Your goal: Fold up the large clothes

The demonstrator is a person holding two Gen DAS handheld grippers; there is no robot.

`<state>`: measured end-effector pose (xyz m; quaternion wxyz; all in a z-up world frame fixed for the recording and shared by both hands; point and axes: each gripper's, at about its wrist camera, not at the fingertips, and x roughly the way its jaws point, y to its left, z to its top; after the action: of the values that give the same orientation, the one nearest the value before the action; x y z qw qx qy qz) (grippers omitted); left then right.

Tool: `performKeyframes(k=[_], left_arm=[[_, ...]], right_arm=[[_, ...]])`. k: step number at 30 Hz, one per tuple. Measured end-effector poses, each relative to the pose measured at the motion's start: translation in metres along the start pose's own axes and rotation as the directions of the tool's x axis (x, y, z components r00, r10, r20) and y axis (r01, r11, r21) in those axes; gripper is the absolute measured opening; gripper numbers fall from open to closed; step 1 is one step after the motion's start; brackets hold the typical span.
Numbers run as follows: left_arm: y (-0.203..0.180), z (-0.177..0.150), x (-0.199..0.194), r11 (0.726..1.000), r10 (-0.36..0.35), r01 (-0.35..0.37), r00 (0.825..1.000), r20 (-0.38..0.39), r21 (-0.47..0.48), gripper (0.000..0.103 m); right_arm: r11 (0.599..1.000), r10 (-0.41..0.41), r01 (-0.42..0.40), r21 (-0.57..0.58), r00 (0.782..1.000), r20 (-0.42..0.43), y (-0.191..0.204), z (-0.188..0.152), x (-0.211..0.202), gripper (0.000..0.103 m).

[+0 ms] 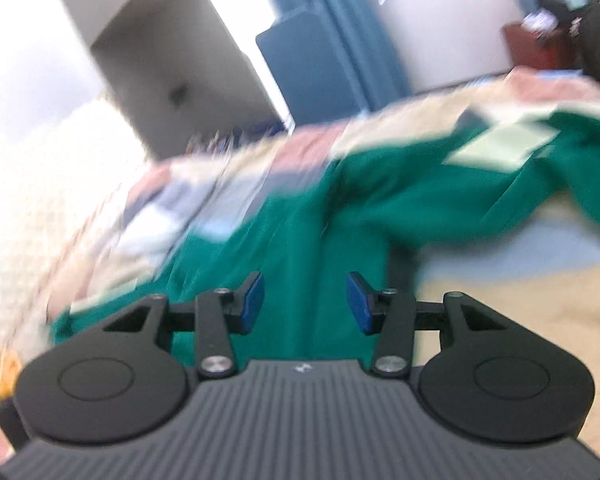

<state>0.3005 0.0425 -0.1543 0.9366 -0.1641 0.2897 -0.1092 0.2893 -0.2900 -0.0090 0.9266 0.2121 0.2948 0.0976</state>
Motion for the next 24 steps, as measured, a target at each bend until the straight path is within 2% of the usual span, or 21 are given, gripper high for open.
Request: performKeyframes(k=[4, 5, 6, 8, 9, 15, 17, 20, 24], left_arm=[[-0.004, -0.002, -0.002, 1.000, 0.011, -0.011, 1.000, 0.003, -0.010, 0.053], [-0.004, -0.002, -0.002, 1.000, 0.009, -0.009, 1.000, 0.002, -0.017, 0.053], [-0.005, -0.003, -0.001, 1.000, 0.009, -0.009, 1.000, 0.002, -0.024, 0.053], [-0.005, -0.003, 0.000, 0.999, 0.011, -0.011, 1.000, 0.000, -0.033, 0.053], [-0.005, -0.002, 0.002, 0.999, 0.014, -0.014, 1.000, -0.001, -0.036, 0.053], [-0.004, -0.003, 0.014, 0.998, 0.039, -0.040, 0.999, -0.012, -0.052, 0.053], [-0.001, -0.003, 0.018, 0.997, 0.050, -0.051, 0.999, -0.015, -0.066, 0.053], [0.002, -0.002, 0.024, 0.995, 0.060, -0.061, 0.998, -0.014, -0.083, 0.053], [0.007, 0.001, 0.031, 0.991, 0.071, -0.071, 0.997, -0.012, -0.109, 0.053]], right_arm=[[0.995, -0.070, 0.063, 0.081, 0.994, 0.083, -0.049, 0.029, -0.017, 0.051], [0.991, -0.094, 0.084, 0.106, 0.991, 0.096, -0.064, 0.034, -0.019, 0.054], [0.986, -0.117, 0.103, 0.130, 0.988, 0.104, -0.078, 0.035, -0.019, 0.058], [0.970, -0.160, 0.135, 0.202, 0.981, 0.111, -0.111, 0.035, -0.016, 0.080], [0.960, -0.172, 0.142, 0.241, 0.979, 0.109, -0.125, 0.032, -0.012, 0.083], [0.878, -0.187, 0.135, 0.459, 0.980, 0.071, -0.203, 0.009, 0.031, 0.083], [0.847, -0.165, 0.101, 0.522, 0.983, 0.077, -0.223, 0.001, 0.045, 0.083], [0.793, -0.086, -0.028, 0.609, 0.984, 0.158, -0.242, -0.005, 0.061, 0.083], [0.739, 0.009, -0.214, 0.639, 0.951, 0.308, -0.251, 0.000, 0.076, 0.084]])
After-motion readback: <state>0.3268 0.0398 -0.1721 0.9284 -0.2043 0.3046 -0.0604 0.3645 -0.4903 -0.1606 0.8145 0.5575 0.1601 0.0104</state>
